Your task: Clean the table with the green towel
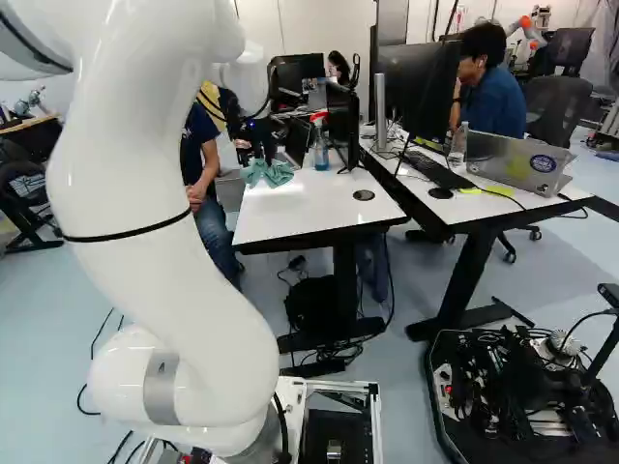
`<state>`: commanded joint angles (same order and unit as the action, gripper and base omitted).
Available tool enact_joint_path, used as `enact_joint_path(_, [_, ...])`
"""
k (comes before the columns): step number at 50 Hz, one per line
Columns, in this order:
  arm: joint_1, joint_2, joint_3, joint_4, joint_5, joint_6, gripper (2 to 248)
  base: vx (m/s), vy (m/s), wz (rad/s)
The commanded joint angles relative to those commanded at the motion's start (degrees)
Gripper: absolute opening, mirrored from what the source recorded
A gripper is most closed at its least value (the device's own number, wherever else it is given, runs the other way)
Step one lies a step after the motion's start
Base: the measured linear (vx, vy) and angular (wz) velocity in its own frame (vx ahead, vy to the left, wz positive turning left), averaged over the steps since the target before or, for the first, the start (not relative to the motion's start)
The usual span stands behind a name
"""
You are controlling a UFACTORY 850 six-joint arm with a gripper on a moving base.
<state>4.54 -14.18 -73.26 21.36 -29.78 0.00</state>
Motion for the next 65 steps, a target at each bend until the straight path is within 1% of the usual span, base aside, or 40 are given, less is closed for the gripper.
enact_joint_path(16, [2.29, -3.05, -3.61, -0.2, 0.0, 0.0, 48, 0.0, 0.0, 0.0])
enact_joint_path(35, [2.63, -3.43, -4.07, -0.2, 0.0, 0.0, 48, 0.0, 0.0, 0.0])
enact_joint_path(36, [2.63, -3.43, -4.07, -0.2, 0.0, 0.0, 68, 0.0, 0.0, 0.0])
enact_joint_path(40, [2.63, -3.43, -4.07, -0.2, 0.0, 0.0, 68, 0.0, 0.0, 0.0])
enact_joint_path(41, [2.63, -3.43, -4.07, -0.2, 0.0, 0.0, 103, 0.0, 0.0, 0.0])
enact_joint_path(46, [2.63, -3.43, -4.07, -0.2, 0.0, 0.0, 103, 0.0, 0.0, 0.0])
enact_joint_path(47, [2.63, -3.43, -4.07, -0.2, 0.0, 0.0, 140, 0.0, 0.0, 0.0])
enact_joint_path(51, [2.63, -3.43, -4.07, -0.2, 0.0, 0.0, 140, 0.0, 0.0, 0.0])
enact_joint_path(52, [2.63, -3.43, -4.07, -0.2, 0.0, 0.0, 177, 0.0, 0.0, 0.0])
enact_joint_path(56, [2.63, -3.43, -4.07, -0.2, 0.0, 0.0, 177, 0.0, 0.0, 0.0])
enact_joint_path(57, [2.63, -3.43, -4.07, -0.2, 0.0, 0.0, 215, 0.0, 0.0, 0.0])
enact_joint_path(61, [2.63, -3.43, -4.07, -0.2, 0.0, 0.0, 215, 0.0, 0.0, 0.0])
enact_joint_path(62, [2.63, -3.43, -4.07, -0.2, 0.0, 0.0, 246, 0.0, 0.0, 0.0])
enact_joint_path(65, [2.63, -3.43, -4.07, -0.2, 0.0, 0.0, 246, 0.0, 0.0, 0.0])
